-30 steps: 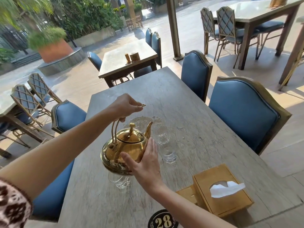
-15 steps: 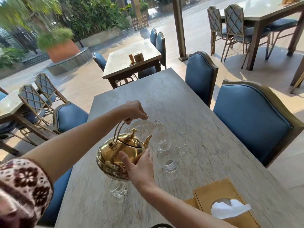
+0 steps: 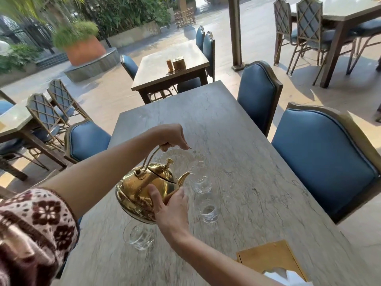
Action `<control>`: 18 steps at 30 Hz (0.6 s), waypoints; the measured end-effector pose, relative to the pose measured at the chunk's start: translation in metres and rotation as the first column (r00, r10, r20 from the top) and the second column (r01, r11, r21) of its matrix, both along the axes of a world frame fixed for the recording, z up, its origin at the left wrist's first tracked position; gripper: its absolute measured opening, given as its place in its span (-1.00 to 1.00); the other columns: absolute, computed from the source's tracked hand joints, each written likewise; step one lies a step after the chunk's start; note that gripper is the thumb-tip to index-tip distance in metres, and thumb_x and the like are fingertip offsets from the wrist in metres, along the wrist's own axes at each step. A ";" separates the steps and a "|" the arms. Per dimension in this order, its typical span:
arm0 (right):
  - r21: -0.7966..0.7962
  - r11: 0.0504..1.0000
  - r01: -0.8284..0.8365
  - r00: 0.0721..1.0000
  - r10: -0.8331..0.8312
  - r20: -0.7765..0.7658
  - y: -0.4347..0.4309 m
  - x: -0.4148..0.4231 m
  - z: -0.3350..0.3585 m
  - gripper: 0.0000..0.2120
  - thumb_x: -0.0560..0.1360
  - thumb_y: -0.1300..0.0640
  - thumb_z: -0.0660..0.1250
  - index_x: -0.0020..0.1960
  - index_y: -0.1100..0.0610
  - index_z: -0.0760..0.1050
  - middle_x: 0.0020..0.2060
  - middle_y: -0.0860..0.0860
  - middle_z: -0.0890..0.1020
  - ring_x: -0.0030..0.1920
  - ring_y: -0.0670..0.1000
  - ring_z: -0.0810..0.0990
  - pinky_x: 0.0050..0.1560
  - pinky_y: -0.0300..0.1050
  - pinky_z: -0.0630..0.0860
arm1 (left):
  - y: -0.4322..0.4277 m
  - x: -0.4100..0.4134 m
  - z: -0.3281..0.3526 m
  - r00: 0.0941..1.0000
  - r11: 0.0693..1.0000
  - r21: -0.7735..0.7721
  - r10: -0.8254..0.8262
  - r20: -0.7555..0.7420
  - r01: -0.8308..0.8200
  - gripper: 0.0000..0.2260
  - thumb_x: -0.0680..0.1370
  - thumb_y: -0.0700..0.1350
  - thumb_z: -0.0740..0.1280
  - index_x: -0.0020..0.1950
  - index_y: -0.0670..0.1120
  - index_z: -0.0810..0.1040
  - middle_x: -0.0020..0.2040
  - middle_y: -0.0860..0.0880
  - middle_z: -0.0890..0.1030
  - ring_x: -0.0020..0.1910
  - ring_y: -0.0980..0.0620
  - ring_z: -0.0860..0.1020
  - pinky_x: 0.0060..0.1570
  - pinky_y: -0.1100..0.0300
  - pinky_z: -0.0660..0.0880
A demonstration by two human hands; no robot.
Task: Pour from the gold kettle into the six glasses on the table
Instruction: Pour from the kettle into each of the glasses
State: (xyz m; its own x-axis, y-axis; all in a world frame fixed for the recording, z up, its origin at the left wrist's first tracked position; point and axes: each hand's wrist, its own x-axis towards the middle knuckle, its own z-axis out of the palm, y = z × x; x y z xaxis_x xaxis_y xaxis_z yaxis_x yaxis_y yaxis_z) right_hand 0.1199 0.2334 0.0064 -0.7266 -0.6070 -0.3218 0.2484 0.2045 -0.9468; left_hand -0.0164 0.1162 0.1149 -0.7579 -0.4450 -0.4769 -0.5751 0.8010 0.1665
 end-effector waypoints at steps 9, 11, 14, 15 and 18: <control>-0.020 0.999 -0.050 0.997 0.051 0.050 0.003 -0.002 0.002 0.16 0.34 -0.51 0.20 0.63 0.24 -0.05 0.59 0.19 0.12 0.61 0.18 0.08 0.61 0.17 0.09 | 0.001 -0.004 -0.005 0.999 0.999 -0.036 0.016 0.037 -0.015 -0.63 0.50 -0.08 0.40 0.17 -0.32 0.59 -0.43 -0.05 0.39 -0.54 0.06 0.34 -0.60 0.30 0.35; -0.018 0.998 -0.056 0.996 0.057 0.063 0.004 -0.003 0.004 0.21 0.27 -0.56 0.15 0.62 0.23 -0.01 0.58 0.20 0.15 0.60 0.19 0.11 0.60 0.18 0.11 | 0.001 -0.004 -0.006 0.999 0.999 -0.034 0.030 0.040 -0.028 -0.62 0.50 -0.09 0.40 0.19 -0.33 0.58 -0.43 -0.06 0.37 -0.54 0.05 0.33 -0.60 0.30 0.34; -0.024 0.998 -0.065 0.995 0.067 0.077 0.004 -0.003 0.005 0.17 0.33 -0.52 0.17 0.63 0.25 -0.07 0.59 0.21 0.11 0.62 0.20 0.06 0.61 0.19 0.07 | -0.001 -0.006 -0.007 0.998 0.999 -0.022 0.042 0.041 -0.041 -0.61 0.50 -0.10 0.41 0.19 -0.36 0.56 -0.43 -0.07 0.35 -0.55 0.04 0.31 -0.58 0.28 0.33; -0.032 0.997 -0.065 0.994 0.067 0.081 0.004 -0.004 0.006 0.17 0.34 -0.51 0.18 0.63 0.25 -0.08 0.59 0.21 0.11 0.62 0.20 0.05 0.62 0.19 0.07 | -0.001 -0.006 -0.007 0.998 0.999 -0.021 0.043 0.041 -0.042 -0.61 0.50 -0.10 0.41 0.19 -0.36 0.56 -0.43 -0.07 0.35 -0.55 0.04 0.30 -0.58 0.28 0.32; -0.049 0.996 -0.067 0.995 0.071 0.074 0.006 -0.004 0.009 0.21 0.27 -0.52 0.15 0.63 0.24 -0.08 0.59 0.19 0.11 0.62 0.19 0.05 0.62 0.18 0.06 | -0.001 -0.006 -0.007 0.998 0.999 -0.027 0.030 0.048 -0.029 -0.67 0.50 -0.09 0.41 0.12 -0.32 0.59 -0.44 -0.06 0.34 -0.55 0.05 0.30 -0.59 0.29 0.32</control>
State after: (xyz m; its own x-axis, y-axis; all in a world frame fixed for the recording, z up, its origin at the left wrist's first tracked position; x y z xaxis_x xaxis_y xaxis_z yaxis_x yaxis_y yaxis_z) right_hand 0.1159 0.2398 0.0150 -0.6568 -0.6707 -0.3446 0.3069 0.1796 -0.9346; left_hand -0.0228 0.1155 0.1077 -0.7208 -0.4797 -0.5003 -0.6052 0.7874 0.1170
